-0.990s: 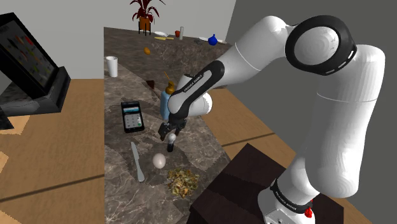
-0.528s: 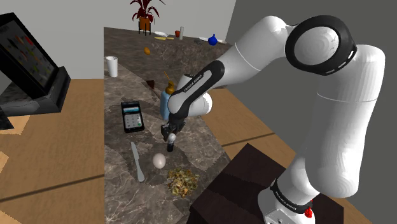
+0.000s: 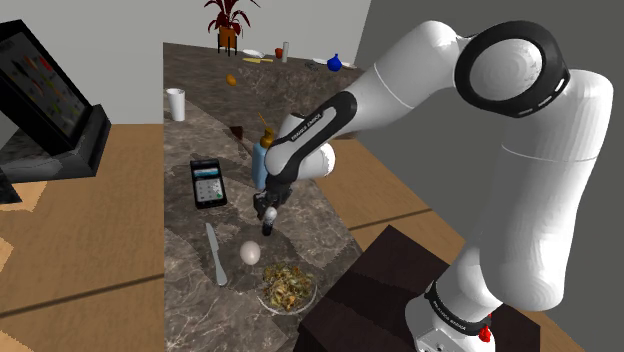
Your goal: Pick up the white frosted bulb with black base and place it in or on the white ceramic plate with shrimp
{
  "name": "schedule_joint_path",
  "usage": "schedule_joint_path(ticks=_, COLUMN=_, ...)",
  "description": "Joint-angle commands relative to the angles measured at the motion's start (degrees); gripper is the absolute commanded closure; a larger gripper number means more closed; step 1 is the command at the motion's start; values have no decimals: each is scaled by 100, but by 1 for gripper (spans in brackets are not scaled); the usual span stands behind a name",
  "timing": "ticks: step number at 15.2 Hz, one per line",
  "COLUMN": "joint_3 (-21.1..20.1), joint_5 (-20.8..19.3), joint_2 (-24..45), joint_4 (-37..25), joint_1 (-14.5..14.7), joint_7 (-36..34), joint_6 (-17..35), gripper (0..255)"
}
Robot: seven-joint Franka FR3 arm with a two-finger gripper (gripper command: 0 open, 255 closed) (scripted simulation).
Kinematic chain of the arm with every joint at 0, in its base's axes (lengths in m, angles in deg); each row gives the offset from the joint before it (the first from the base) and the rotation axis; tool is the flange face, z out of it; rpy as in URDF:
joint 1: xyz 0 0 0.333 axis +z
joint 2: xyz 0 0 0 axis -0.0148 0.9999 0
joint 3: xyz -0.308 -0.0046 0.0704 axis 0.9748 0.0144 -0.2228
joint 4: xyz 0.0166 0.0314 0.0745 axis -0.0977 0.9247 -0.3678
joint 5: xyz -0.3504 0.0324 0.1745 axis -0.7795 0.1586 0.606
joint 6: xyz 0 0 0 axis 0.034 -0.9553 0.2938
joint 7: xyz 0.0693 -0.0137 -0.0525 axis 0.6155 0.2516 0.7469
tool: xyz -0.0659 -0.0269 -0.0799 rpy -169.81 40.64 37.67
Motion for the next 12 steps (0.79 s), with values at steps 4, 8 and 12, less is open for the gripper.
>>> schedule_joint_path(ticks=4, joint_3=94, joint_5=-167, joint_2=-351, joint_4=28, joint_1=63, joint_7=-181, joint_6=-317, gripper=255)
schedule_joint_path(ticks=8, joint_3=155, joint_5=-299, joint_2=-622, joint_4=32, joint_1=95, joint_7=-317, joint_6=-576, gripper=255)
schedule_joint_path(ticks=12, joint_3=202, joint_5=-425, joint_2=-878, joint_4=14, joint_1=117, joint_7=-448, joint_6=-842, gripper=255)
